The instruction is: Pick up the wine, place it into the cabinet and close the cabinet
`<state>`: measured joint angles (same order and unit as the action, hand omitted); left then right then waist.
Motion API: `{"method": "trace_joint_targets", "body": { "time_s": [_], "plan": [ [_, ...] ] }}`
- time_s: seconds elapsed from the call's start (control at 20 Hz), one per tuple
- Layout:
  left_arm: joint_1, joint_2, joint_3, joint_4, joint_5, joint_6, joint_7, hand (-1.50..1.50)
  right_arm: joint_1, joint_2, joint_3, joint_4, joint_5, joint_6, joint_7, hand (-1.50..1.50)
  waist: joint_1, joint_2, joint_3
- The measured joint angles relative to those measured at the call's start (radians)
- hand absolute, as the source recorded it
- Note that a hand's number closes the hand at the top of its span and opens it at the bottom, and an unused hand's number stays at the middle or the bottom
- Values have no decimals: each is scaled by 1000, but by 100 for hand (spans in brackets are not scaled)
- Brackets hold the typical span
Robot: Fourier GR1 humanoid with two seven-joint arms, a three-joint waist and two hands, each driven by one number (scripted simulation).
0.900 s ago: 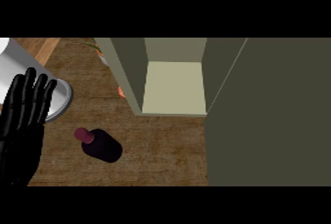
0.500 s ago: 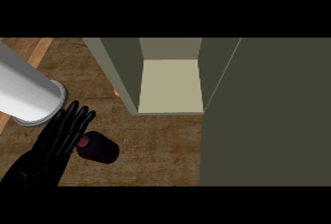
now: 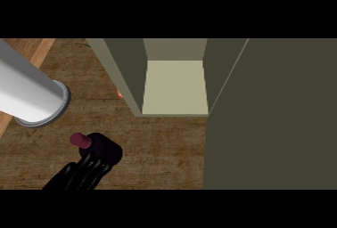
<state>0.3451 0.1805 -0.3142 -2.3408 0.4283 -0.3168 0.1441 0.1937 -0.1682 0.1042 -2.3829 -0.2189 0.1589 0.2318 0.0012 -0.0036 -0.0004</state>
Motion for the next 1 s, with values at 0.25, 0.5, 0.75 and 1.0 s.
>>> {"method": "trace_joint_targets", "body": {
  "time_s": [0.25,0.5,0.75,1.0],
  "plan": [
    [18,4,-18,-15,5,30,60,-150,-24,4,2,-8,-4,-1,46,-150,2,1,0],
    [15,-2,-26,-24,7,74,108,-150,-57,9,25,-23,5,-29,106,-150,3,0,0],
    [59,6,-12,-28,9,71,98,-150,-104,10,16,-26,10,-54,152,-150,6,0,0],
    [55,12,28,-33,12,93,111,-150,-119,0,-3,-32,11,-61,179,-150,4,-1,0]
  ]
}}
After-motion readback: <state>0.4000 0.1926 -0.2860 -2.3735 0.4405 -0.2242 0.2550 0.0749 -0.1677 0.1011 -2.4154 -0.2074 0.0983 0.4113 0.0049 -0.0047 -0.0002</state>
